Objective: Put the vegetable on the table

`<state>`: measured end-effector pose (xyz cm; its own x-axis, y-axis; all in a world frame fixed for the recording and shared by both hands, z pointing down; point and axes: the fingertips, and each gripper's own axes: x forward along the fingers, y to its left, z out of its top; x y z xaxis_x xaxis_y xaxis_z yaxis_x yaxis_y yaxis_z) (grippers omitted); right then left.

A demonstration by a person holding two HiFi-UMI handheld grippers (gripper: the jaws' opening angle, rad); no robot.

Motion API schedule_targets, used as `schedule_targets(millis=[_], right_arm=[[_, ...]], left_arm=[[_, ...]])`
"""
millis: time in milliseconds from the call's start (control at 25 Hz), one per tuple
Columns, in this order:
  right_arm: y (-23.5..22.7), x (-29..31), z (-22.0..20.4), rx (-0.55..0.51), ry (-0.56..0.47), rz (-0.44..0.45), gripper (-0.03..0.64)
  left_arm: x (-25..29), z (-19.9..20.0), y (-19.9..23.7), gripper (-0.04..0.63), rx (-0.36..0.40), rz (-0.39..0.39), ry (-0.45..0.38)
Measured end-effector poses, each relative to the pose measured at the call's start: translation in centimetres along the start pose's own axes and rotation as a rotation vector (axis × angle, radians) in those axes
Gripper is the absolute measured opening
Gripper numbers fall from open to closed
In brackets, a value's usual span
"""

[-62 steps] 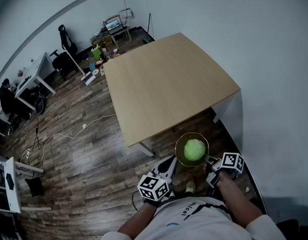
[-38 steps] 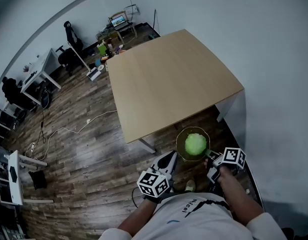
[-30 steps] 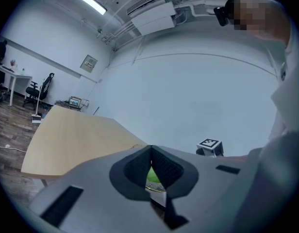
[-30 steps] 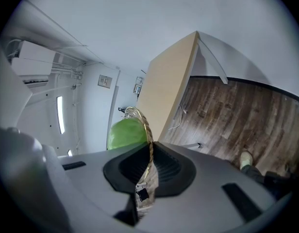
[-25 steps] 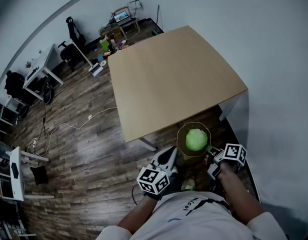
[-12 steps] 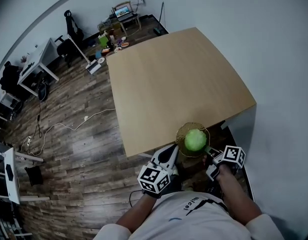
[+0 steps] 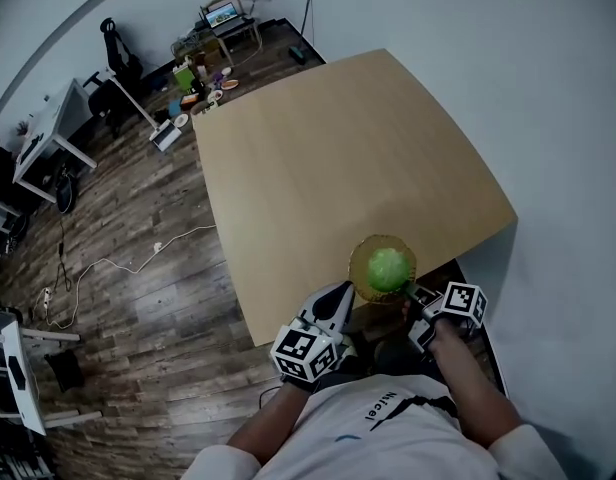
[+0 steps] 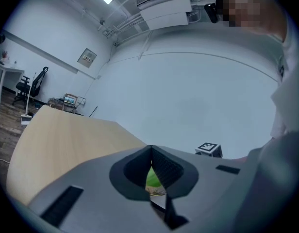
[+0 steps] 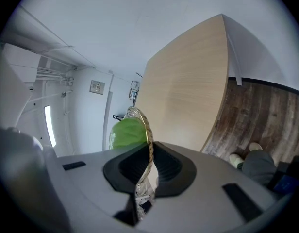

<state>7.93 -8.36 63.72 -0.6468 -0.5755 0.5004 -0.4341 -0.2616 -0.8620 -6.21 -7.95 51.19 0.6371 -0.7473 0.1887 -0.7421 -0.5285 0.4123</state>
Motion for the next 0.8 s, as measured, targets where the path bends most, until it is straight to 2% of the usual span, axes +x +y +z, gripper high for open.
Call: schedule_targets(millis=[280, 560, 800], right_arm=[[-0.9, 4.2, 3.9, 0.001, 0.046, -0.038, 0.034], [-2.1, 9.5, 8.4, -0.015, 0.133, -0.085, 0.037], [-4.3, 13.8, 12.1, -0.017, 0.205, -0.128, 0.038]], left_arm=[[3.5, 0.1, 3.0, 0.012, -0.026, 0.045, 0.029], [8.7, 1.5, 6.7, 0.012, -0.039, 0.128, 0.029], [13.2, 1.5, 9.9, 0.012, -0.084, 0.216, 0.030]])
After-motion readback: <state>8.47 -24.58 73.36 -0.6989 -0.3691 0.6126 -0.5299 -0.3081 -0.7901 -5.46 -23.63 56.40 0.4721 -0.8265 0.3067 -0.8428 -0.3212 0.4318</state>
